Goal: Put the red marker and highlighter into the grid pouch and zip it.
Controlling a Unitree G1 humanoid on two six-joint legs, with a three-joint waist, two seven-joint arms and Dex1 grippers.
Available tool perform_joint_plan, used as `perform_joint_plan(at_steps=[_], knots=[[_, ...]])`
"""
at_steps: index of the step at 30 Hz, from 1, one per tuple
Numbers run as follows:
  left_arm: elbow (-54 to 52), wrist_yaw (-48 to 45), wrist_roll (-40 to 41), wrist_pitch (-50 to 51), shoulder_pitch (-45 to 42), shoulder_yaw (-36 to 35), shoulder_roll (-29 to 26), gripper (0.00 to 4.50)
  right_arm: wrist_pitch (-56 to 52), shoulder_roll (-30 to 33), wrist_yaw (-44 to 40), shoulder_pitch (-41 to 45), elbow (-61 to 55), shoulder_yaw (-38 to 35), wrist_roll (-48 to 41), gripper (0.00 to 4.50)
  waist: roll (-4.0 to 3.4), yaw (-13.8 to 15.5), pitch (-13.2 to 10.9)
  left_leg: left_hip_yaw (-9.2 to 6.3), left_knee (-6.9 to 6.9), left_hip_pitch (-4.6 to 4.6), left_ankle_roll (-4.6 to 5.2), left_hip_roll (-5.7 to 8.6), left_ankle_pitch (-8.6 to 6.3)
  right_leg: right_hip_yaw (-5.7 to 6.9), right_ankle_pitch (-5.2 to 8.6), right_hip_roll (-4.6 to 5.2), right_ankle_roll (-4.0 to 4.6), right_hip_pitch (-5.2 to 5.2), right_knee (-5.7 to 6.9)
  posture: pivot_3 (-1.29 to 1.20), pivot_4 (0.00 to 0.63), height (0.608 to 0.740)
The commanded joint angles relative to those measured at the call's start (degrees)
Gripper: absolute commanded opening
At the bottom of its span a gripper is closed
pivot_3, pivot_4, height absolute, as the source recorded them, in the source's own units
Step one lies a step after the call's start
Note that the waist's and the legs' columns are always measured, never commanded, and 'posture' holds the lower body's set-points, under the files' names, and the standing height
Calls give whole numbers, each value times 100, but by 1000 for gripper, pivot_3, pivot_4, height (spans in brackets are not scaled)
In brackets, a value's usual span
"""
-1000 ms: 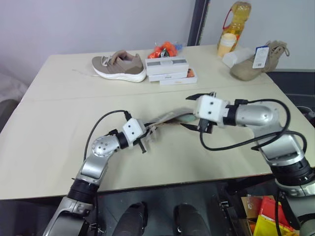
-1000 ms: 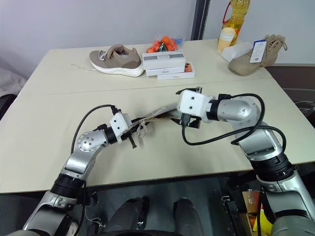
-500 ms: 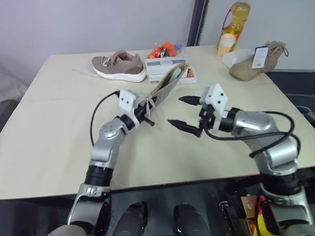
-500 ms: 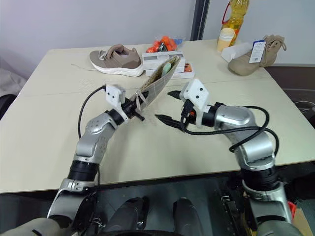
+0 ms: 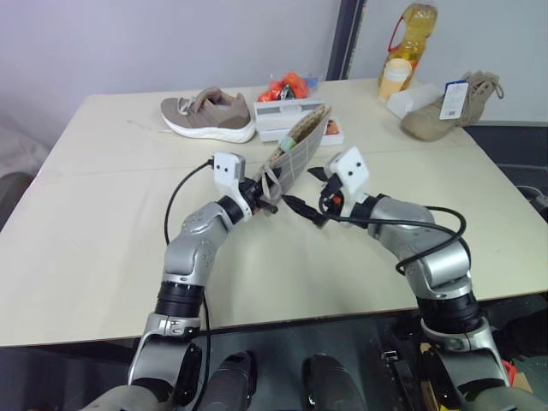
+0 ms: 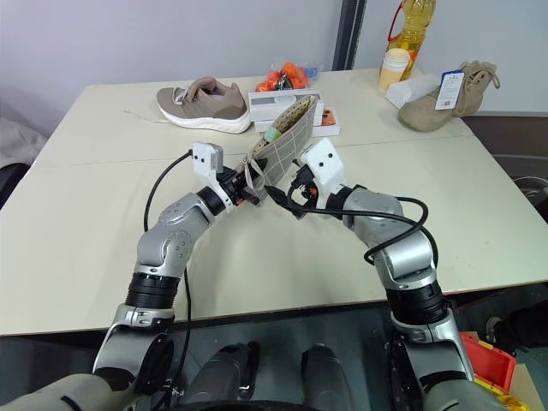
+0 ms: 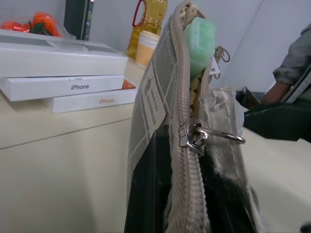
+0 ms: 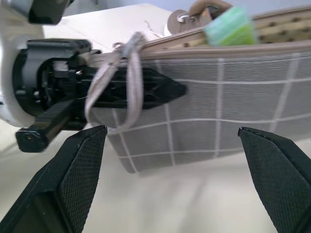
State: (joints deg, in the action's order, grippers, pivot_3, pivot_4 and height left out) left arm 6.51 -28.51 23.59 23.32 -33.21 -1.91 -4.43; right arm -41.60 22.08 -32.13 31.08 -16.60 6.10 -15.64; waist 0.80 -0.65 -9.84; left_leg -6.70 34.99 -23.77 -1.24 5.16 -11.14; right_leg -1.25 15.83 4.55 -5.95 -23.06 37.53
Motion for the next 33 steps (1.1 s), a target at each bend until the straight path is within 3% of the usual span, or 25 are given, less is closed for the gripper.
perform_joint_plan(at_steps=[1,6,11,14,20,21,33], knots=[[-337,-4,170,32,-22,-70,5,0,91,-96,74,139,-83,75,29,4471,0,0,0,0,0,0,0,0,0,0,0,0,0,0,0,0,150,740],[-311,-22,-147,-273,-40,102,-128,0,197,-111,10,229,-73,123,57,4471,0,0,0,0,0,0,0,0,0,0,0,-1,0,-1,0,0,150,740],[-73,-210,-937,-1084,-11,534,-555,0,499,353,-596,186,-456,-53,-186,4471,0,6,0,2,-1,-3,0,2,0,0,0,0,0,-3,0,0,150,740],[26,-305,-1098,-1340,47,627,-637,0,414,433,-657,281,-489,-201,-361,3639,0,5,0,1,-1,-4,1,1,-1,0,0,1,0,-3,-2,0,150,740],[61,-350,-1146,-1483,116,645,-587,0,514,368,-302,564,-255,-139,-51,388,0,4,0,0,-1,-7,2,0,-2,0,0,8,0,-7,-2,0,150,740],[58,-355,-1150,-1492,125,653,-581,0,536,331,-243,582,-220,-100,5,53,0,4,0,0,-1,-8,2,0,-2,0,0,9,0,-8,-2,0,150,740],[-138,-512,-1171,-1530,248,744,-602,0,685,-115,277,773,560,195,541,53,0,-2,0,0,-1,-14,2,1,-1,-1,-1,4,1,-15,-1,0,150,740]])
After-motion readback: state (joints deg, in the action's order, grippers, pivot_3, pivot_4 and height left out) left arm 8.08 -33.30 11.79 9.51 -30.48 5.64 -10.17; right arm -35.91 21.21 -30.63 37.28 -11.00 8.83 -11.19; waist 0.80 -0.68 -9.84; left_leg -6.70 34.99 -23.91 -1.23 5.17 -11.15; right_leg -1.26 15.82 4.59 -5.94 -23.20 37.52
